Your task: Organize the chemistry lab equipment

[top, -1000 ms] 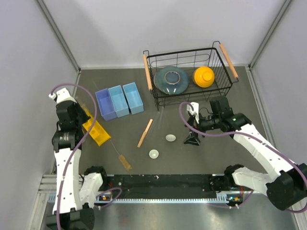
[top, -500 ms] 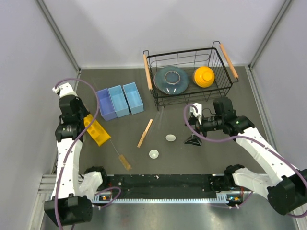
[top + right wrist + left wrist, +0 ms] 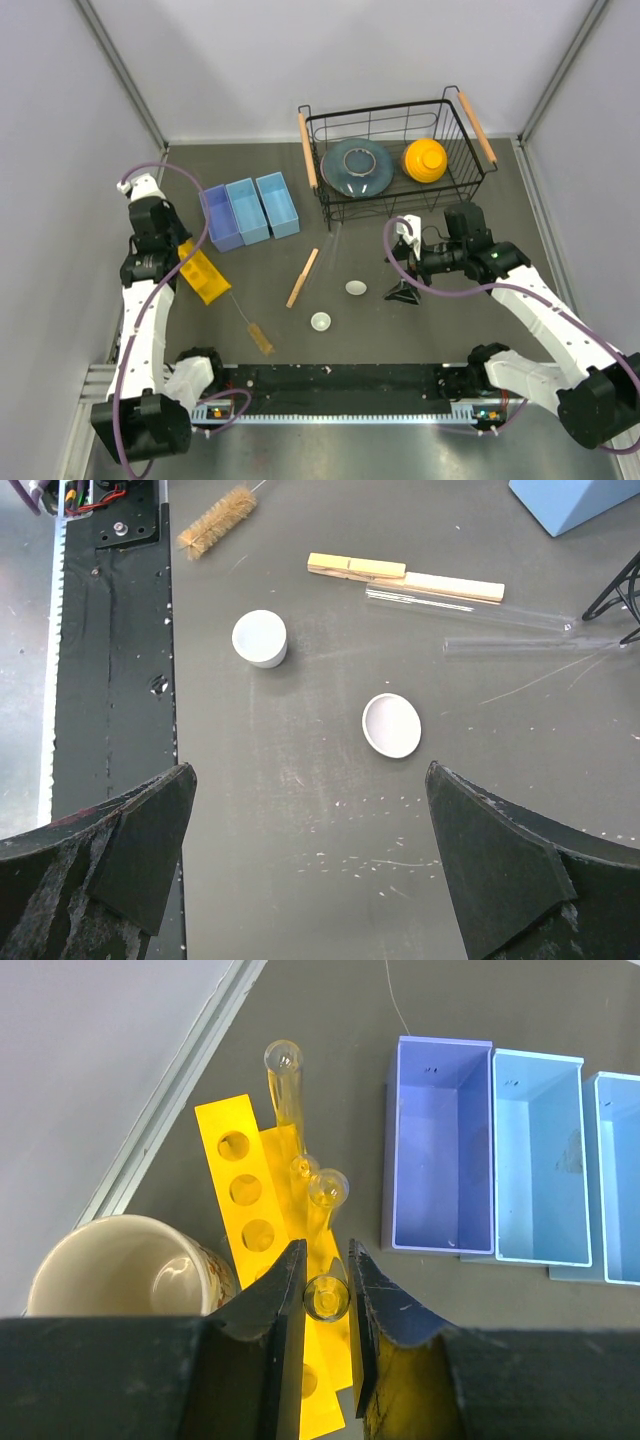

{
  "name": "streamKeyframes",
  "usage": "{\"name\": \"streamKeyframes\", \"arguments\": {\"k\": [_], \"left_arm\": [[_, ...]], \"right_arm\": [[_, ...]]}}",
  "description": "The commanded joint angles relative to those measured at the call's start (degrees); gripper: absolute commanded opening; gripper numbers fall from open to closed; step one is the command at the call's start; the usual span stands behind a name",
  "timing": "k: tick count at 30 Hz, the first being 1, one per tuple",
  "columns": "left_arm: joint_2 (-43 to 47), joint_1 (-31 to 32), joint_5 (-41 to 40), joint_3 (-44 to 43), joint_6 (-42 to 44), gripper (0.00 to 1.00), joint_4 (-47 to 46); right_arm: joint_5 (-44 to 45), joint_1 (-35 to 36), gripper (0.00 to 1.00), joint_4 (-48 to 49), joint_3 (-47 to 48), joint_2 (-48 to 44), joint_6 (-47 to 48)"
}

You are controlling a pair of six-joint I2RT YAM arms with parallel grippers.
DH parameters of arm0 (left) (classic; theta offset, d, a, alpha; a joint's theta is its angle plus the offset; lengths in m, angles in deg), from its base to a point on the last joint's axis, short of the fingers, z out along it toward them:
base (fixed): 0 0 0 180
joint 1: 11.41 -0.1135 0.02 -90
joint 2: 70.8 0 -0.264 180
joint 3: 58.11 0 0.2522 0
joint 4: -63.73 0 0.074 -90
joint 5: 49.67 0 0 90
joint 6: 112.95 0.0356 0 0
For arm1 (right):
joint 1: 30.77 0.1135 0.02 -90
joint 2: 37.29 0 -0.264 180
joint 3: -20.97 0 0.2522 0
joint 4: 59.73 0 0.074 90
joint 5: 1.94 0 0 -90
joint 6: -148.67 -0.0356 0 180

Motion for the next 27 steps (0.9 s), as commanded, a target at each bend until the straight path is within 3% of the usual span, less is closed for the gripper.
{"name": "streamKeyframes", "arguments": {"k": [1,20,27], "left_arm": [[-0.6,0.0,0.1,0.9,-0.1,0.1,-3.6],[-3.1,0.0,0.4,4.3,-0.1,0.13,-5.9],[-5.3,0.0,0.0,5.6,-0.8,0.27,-6.9]], "right_arm": [[-2.2,-0.5,0.99,2.0,0.1,0.0,1.3],[-2.0,-0.4,0.99,1.9,0.1,0.1,1.4],[-1.7,-0.5,0.99,1.8,0.2,0.3,1.5]]}}
